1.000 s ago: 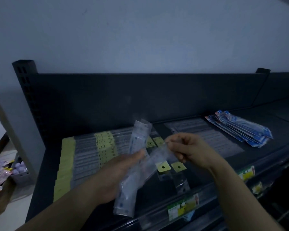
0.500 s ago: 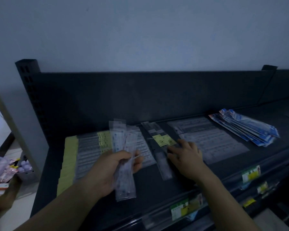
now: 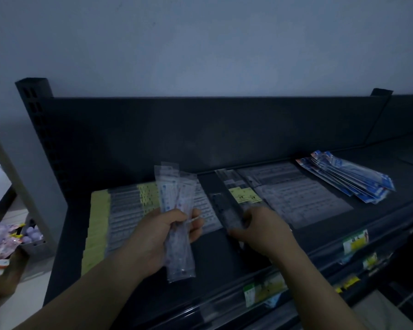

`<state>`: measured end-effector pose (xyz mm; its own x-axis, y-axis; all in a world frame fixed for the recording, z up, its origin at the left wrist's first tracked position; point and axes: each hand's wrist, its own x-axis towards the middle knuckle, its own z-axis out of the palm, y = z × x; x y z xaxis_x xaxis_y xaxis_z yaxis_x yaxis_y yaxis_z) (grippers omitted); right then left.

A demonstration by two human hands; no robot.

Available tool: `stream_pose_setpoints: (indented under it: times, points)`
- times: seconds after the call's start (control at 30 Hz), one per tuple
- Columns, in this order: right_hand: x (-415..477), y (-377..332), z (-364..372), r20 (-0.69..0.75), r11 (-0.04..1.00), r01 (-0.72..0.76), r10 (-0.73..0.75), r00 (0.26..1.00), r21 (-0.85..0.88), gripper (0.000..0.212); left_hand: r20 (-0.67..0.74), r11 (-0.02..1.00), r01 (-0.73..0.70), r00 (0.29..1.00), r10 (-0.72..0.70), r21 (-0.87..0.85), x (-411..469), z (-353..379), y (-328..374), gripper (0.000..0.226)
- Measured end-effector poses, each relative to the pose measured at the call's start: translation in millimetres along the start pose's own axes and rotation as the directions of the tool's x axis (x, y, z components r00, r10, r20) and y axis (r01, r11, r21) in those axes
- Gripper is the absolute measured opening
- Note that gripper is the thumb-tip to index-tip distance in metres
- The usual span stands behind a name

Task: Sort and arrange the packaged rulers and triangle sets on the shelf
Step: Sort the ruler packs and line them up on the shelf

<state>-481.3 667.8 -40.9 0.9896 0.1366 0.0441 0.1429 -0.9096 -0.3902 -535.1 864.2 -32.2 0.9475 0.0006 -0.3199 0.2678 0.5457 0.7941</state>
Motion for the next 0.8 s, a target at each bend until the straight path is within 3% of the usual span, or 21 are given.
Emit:
stream_pose_setpoints:
  times: [0.17, 0.3, 0.37, 0.43, 0.47, 0.53, 0.63, 0.73, 0.8]
  points:
    - [3.4, -8.2, -10.2, 0.167, 0.989, -0.121, 0.106, 0.980, 0.081, 0.035, 0.019, 1.000, 0.013, 1.000, -0.012, -0.014, -1.1, 1.0, -0.7, 0.029]
    - [1.3, 1.1, -13.4, 0.064, 0.944, -0.089, 0.072, 0.995, 0.318, 0.030, 0.038, 0.998, 0.054, 0.998, -0.054, -0.015, -1.0, -1.1, -0.8, 0.032]
    - [-1.7, 7.7, -19.8, 0.089, 0.765, -0.085, 0.037, 0.995, 0.638, 0.017, 0.056, 0.998, 0.067, 0.996, -0.067, -0.005, -2.0, -1.2, 0.8, 0.033]
    - [-3.6, 17.5, -30.7, 0.205, 0.531, -0.104, -0.135, 0.969, 0.841, 0.006, 0.088, 0.995, 0.096, 0.992, -0.093, -0.028, -2.4, -0.4, 2.7, 0.036]
    - [-3.8, 22.9, -36.6, 0.263, 0.517, -0.102, -0.247, 0.933, 0.850, 0.007, 0.105, 0.992, 0.117, 0.988, -0.111, -0.049, -2.2, -0.3, 3.9, 0.043]
    - [-4.4, 30.0, -45.0, 0.398, 0.640, -0.071, -0.383, 0.833, 0.765, 0.017, 0.145, 0.989, 0.135, 0.981, -0.125, -0.060, -0.7, -1.1, 5.5, 0.058]
    - [-1.7, 30.1, -50.4, 0.503, 0.767, -0.030, -0.390, 0.771, 0.641, 0.018, 0.163, 0.995, 0.075, 0.983, -0.086, 0.072, -3.7, -0.2, 3.6, 0.057]
    - [5.8, 29.3, -50.0, 0.424, 0.727, -0.040, -0.353, 0.834, 0.686, 0.039, 0.076, 0.983, -0.037, 0.997, 0.023, 0.181, -6.5, 0.7, -1.0, 0.049]
    - [8.1, 31.1, -48.5, 0.304, 0.603, -0.114, -0.224, 0.926, 0.790, 0.057, 0.007, 0.993, -0.053, 0.999, 0.053, 0.110, -5.6, 0.4, -1.3, 0.032]
